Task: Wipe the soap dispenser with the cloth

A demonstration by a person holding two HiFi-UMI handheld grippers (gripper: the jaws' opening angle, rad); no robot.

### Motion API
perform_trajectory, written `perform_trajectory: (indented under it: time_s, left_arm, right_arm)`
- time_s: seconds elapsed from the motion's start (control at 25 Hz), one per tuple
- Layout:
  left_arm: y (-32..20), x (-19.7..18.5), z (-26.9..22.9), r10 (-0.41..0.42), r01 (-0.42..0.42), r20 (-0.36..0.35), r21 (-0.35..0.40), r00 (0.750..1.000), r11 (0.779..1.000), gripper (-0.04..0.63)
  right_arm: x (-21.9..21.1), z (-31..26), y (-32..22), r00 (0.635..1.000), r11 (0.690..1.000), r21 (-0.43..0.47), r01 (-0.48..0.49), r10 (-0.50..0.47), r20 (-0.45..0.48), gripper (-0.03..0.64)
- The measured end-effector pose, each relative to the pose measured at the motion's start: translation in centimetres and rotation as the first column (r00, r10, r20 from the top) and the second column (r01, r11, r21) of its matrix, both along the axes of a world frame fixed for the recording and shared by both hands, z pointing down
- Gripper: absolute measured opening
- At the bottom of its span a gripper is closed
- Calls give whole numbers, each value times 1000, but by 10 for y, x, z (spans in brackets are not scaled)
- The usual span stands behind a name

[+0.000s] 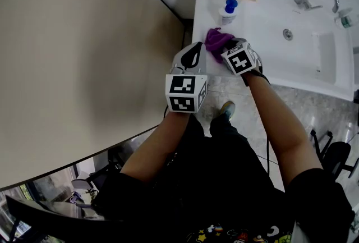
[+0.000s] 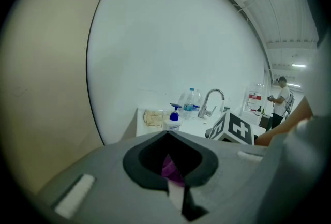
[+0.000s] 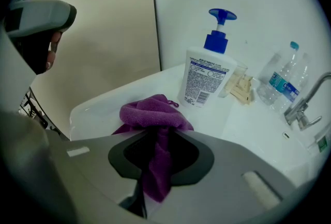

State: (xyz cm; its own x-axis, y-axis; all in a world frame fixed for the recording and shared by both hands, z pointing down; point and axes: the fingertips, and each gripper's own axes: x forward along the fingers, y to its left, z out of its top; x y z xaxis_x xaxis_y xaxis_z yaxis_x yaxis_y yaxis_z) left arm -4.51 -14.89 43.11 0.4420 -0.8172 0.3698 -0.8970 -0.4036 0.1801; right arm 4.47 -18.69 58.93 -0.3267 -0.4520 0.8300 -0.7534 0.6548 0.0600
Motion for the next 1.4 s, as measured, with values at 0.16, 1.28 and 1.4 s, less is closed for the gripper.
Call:
perform_trajectory:
  time_s: [0.16,1.28,1.4]
  left_arm:
    - [0,-1,0,12,-12,1,0,1000,1000,1]
    - [5,4,-25,34,-35,42,26,999,999,1]
    - [2,3,-26,27,-28,39,27,999,999,1]
  right_arm:
    - [2,-15,-4,997,997,54,-58,55,59,87]
    - [22,-207,-78,944,869,440,-227,85,320,83]
    - [20,-209,-92,947,874,437,-212,74,312,83]
